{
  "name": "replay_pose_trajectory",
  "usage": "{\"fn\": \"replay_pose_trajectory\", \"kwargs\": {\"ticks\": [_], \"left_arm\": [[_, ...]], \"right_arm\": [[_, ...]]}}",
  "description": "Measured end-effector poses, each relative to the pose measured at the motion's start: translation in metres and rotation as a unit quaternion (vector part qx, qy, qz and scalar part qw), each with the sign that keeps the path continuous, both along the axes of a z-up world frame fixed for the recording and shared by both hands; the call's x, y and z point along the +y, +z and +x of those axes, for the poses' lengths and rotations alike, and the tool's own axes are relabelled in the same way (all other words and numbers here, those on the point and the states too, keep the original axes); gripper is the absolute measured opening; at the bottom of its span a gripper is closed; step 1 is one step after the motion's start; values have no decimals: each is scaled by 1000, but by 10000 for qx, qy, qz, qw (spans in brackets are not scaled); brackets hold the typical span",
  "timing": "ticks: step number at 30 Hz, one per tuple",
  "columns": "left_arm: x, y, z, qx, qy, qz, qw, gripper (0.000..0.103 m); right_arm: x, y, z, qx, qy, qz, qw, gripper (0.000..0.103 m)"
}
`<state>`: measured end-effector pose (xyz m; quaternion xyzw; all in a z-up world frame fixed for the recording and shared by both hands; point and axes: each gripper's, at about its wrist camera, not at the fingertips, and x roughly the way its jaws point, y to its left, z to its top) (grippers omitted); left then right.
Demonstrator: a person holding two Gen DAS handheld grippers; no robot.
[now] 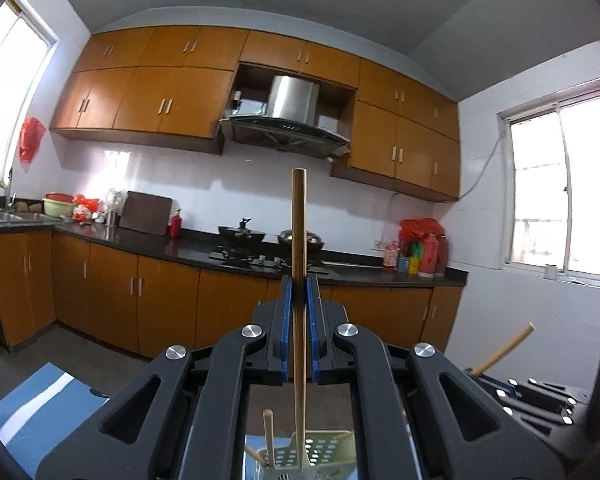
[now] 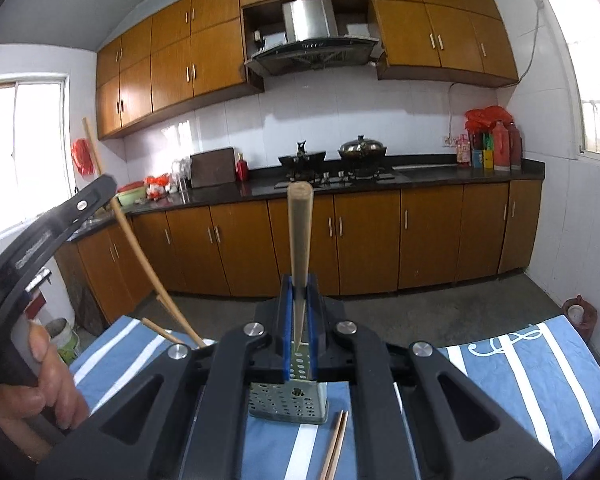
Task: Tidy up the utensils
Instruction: 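Lower both chopsticks tip-first into the green holder, then open both tools to release the chopsticks into the holder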
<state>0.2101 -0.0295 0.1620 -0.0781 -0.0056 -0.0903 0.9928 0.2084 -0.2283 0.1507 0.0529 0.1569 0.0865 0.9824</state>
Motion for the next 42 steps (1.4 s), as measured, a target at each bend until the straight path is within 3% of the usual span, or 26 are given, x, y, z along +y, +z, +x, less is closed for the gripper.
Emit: {"fn": "replay_pose_trajectory", "kwargs": {"ticks": [12, 26, 27, 30, 39, 42], "left_arm": [[-9, -41, 34, 138, 257, 126, 9995, 8], [-7, -57, 47, 603, 94, 67, 9981, 8], [-6, -56, 46, 650, 39, 47, 9979, 10], [-4, -50, 41, 629, 88, 62, 9980, 52], [9, -27, 17, 521, 214, 96, 9984, 53], [17, -22, 3, 533, 270, 148, 9981, 53]], "right_arm": [[13, -33, 28, 453, 83, -162, 9988, 8], [18, -48, 41, 773, 109, -134, 9969, 8], [18, -48, 41, 776, 101, -119, 9969, 10], [15, -44, 38, 697, 54, -55, 9975, 21], [10, -30, 12, 442, -19, 3, 9990, 22], [5, -25, -6, 307, -64, 13, 9995, 27]]}}
